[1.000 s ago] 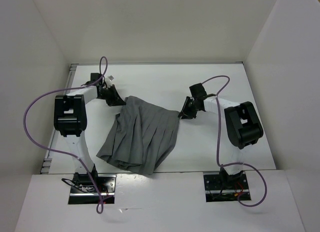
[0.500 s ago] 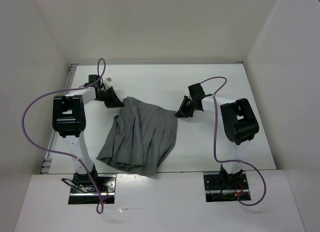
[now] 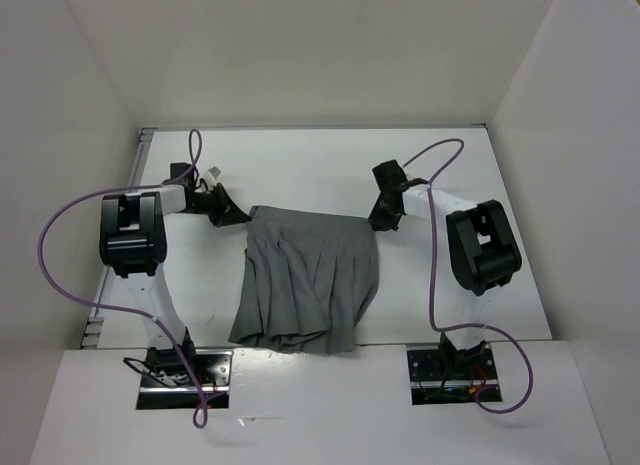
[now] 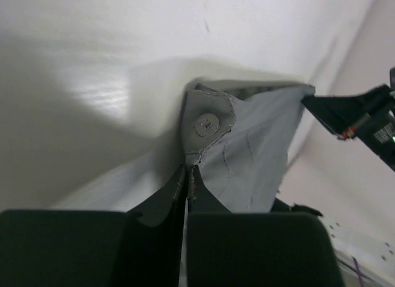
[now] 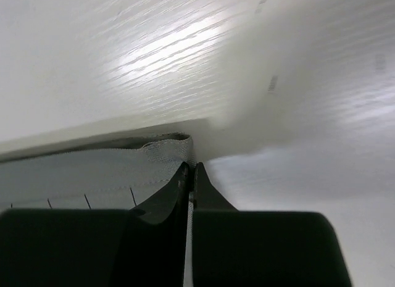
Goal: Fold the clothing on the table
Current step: Flatten the skirt out
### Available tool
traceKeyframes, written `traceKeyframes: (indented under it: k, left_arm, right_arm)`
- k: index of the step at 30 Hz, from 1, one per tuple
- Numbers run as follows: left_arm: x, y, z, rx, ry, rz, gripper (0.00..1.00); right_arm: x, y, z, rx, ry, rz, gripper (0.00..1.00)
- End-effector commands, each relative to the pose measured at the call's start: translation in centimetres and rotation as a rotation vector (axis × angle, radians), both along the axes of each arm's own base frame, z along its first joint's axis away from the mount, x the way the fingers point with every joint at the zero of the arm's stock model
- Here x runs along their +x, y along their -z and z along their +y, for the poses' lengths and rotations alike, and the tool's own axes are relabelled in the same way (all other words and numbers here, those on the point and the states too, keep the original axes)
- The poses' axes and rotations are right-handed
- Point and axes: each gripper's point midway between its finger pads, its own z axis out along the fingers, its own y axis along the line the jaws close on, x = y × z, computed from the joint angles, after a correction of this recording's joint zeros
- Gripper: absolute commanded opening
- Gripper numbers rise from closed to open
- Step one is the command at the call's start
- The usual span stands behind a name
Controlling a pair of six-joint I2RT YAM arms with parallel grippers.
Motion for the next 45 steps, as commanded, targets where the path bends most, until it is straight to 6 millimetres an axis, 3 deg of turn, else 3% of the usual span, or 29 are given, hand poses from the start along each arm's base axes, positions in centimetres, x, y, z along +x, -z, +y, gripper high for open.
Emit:
traceKeyframes:
  k: [1, 5, 7, 8, 12, 17, 19, 20, 22, 23, 25, 26, 31, 35, 41, 45]
  left_arm:
    - [0.7, -2.7, 0.2, -0.053, -0.001, -0.092, 0.0]
    - [0.3, -1.7, 0.3, -0.07, 0.005, -0.064, 0.03]
    - [0.1, -2.0, -0.2, -0.113, 0.029, -0.07, 0.25]
    - [0.1, -2.2, -0.7, -0.125, 0.045, -0.08, 0.54]
    - [0.6, -4.9, -2.4, -0.066, 0.135, -0.187, 0.84]
    - [1.3, -4.2, -4.4, 0.109, 0.167, -0.196, 0.86]
    - [2.5, -4.5, -4.4, 0.216, 0.143, -0.217, 0.86]
    - [2.6, -4.9, -5.7, 0.246, 0.162, -0.242, 0.86]
    - [3.6, -5.3, -6.1, 0.339, 0.142, -0.263, 0.84]
    - [3.6, -5.4, -7.3, 0.372, 0.159, -0.274, 0.83]
    - [4.4, -5.2, -7.0, 0.488, 0.13, -0.282, 0.79]
    - [4.2, -4.8, -7.8, 0.526, 0.142, -0.277, 0.78]
    - [3.9, -3.3, -7.4, 0.717, 0.116, -0.241, 0.71]
    - [4.0, -4.0, -6.8, 0.887, 0.074, -0.257, 0.68]
    - [4.2, -4.7, -6.1, 0.988, 0.047, -0.274, 0.68]
    - [3.3, -2.7, -6.6, 0.989, 0.104, -0.234, 0.67]
  right_arm:
    - [-0.7, -3.4, -7.8, -0.362, 0.167, -0.034, 0.0]
    - [0.0, -3.8, -6.5, -0.296, 0.141, -0.061, 0.0]
    - [0.3, -3.6, -5.5, -0.264, 0.114, -0.078, 0.0]
    - [0.4, -3.7, -4.8, -0.25, 0.1, -0.085, 0.0]
    - [0.7, -4.2, -3.4, -0.223, 0.065, -0.114, 0.0]
    - [1.3, -5.1, -2.7, -0.192, 0.037, -0.138, 0.0]
    - [1.5, -5.6, -1.7, -0.162, 0.011, -0.158, 0.0]
    - [1.5, -6.0, -1.5, -0.148, 0.006, -0.165, 0.0]
    - [1.9, -7.5, -0.9, -0.117, -0.009, -0.201, 0.18]
    - [1.8, -7.9, -0.7, -0.1, -0.016, -0.209, 0.26]
    - [2.0, -10.0, -0.6, -0.079, -0.011, -0.263, 0.27]
    - [1.8, -10.2, -0.7, -0.077, -0.01, -0.269, 0.29]
    - [1.4, -13.0, -0.8, -0.054, -0.005, -0.328, 0.3]
    - [1.0, -13.6, -1.4, -0.05, 0.006, -0.343, 0.31]
    - [0.4, -12.4, -2.0, -0.048, 0.01, -0.309, 0.31]
    - [0.2, -12.3, -2.1, -0.048, 0.01, -0.309, 0.31]
